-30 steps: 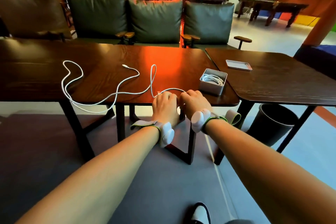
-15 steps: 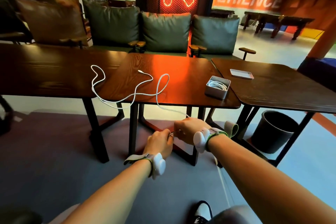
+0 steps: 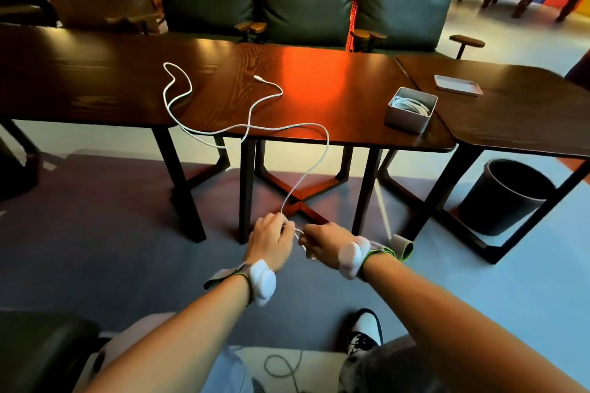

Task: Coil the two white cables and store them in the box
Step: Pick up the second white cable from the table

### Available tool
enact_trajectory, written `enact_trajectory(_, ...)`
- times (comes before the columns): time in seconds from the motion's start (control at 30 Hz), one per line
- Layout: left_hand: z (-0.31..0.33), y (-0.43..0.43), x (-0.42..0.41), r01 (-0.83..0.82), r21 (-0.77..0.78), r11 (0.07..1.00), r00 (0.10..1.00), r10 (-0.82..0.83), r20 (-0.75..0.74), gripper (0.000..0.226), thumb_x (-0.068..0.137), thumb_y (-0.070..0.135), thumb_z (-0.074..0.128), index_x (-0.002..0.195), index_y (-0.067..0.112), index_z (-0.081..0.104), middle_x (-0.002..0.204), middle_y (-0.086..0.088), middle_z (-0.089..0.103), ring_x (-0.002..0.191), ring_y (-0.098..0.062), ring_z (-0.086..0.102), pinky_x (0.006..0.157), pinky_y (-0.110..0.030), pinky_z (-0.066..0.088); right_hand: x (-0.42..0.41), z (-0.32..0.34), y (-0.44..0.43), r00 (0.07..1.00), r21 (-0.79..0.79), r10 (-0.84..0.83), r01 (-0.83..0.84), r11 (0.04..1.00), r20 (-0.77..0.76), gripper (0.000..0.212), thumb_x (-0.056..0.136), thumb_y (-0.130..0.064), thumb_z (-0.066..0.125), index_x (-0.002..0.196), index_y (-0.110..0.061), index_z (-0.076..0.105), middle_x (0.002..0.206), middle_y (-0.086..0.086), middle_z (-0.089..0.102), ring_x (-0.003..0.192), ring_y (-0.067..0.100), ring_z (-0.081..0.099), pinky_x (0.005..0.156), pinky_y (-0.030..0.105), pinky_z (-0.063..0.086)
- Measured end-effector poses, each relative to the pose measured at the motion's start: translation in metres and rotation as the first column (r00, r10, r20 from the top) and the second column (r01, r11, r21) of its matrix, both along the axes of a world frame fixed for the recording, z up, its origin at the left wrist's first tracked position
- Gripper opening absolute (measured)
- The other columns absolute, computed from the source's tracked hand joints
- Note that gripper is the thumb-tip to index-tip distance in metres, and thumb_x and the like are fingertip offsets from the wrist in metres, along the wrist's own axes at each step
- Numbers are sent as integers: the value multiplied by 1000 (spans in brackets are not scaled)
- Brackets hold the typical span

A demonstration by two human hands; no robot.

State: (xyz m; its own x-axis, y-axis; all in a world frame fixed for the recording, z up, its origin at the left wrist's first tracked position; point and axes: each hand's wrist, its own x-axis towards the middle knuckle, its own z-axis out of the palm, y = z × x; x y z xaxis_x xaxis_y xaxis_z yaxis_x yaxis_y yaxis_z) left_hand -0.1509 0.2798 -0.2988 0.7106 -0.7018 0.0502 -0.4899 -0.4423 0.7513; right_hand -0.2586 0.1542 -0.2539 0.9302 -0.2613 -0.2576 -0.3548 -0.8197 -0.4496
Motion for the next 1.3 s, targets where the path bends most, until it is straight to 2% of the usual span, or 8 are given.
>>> enact_trajectory(0.13, 3, -18, -12, -106, -25, 994, 982, 101, -157, 26, 94, 42, 43, 84, 18, 49, 119, 6, 35, 124, -17, 26, 105, -24, 18, 0, -24, 35, 883, 599, -421, 225, 768, 208, 27, 101, -34, 43, 98, -14, 60, 79, -1, 63, 68, 13, 57, 66, 39, 51)
enact_trajectory(0.3, 18, -29, -8, -283, -142, 949, 849, 179, -498, 26, 94, 18, 57, 91, 33, 36, 110, 4, 41, 96, -12, 50, 82, -26, 39, 14, -25, 57, 854, 726, -491, 227, 649, 172, 22, 84, -33, 40, 74, -24, 57, 61, -11, 56, 59, 10, 47, 55, 29, 40)
enact_trajectory(0.43, 21, -27, 8, -411, -149, 899, 695, 203, -690, 38, 90, 5, 63, 120, 22, 48, 128, -3, 53, 107, -21, 63, 87, -39, 56, 18, -17, 47, 900, 760, -409, 157, 630, 153, 26, 97, -20, 43, 74, -15, 53, 63, 0, 55, 58, 15, 46, 55, 28, 40)
enact_trajectory(0.5, 24, -25, 9, -428, -143, 893, 622, 176, -763, 42, 90, 1, 65, 125, 17, 51, 127, -3, 56, 90, -21, 70, 61, -34, 58, 19, -13, 43, 915, 775, -385, 157, 613, 119, 28, 98, -17, 45, 73, -14, 56, 66, 3, 59, 56, 14, 48, 55, 25, 41)
enact_trajectory(0.6, 25, -22, 9, -381, -176, 908, 680, 146, -718, 33, 93, -5, 58, 114, 20, 58, 116, -2, 69, 79, -12, 74, 57, -26, 56, 19, -14, 34, 908, 823, -418, 241, 515, -4, 22, 95, -15, 47, 81, -11, 64, 71, 7, 64, 59, 19, 54, 55, 27, 45)
enact_trajectory(0.77, 26, -16, 4, 1, -115, 993, 986, -20, -168, 32, 95, -1, 50, 102, 28, 62, 101, 8, 73, 92, -4, 68, 75, -2, 46, 12, -24, 20, 811, 695, -582, 387, 606, 55, 14, 88, -24, 59, 96, -14, 53, 89, 3, 67, 68, 17, 62, 70, 39, 56)
enact_trajectory(0.97, 22, -12, 1, 18, -78, 997, 997, -23, -70, 29, 86, 9, 68, 83, 25, 44, 86, 2, 66, 79, -18, 68, 72, -39, 56, 4, -29, 12, 910, 246, -308, 243, 938, 277, 21, 92, -31, 57, 111, -23, 56, 102, -5, 62, 92, 17, 60, 83, 41, 51)
enact_trajectory(1.3, 36, -1, 14, 128, 205, 970, 990, -138, 37, 21, 99, 34, 52, 91, 21, 67, 81, 2, 68, 88, -26, 64, 78, -37, 51, 1, -22, -2, 936, -72, -316, 330, 941, 157, 22, 87, -51, 56, 92, -30, 53, 94, -8, 67, 88, 22, 62, 74, 39, 52)
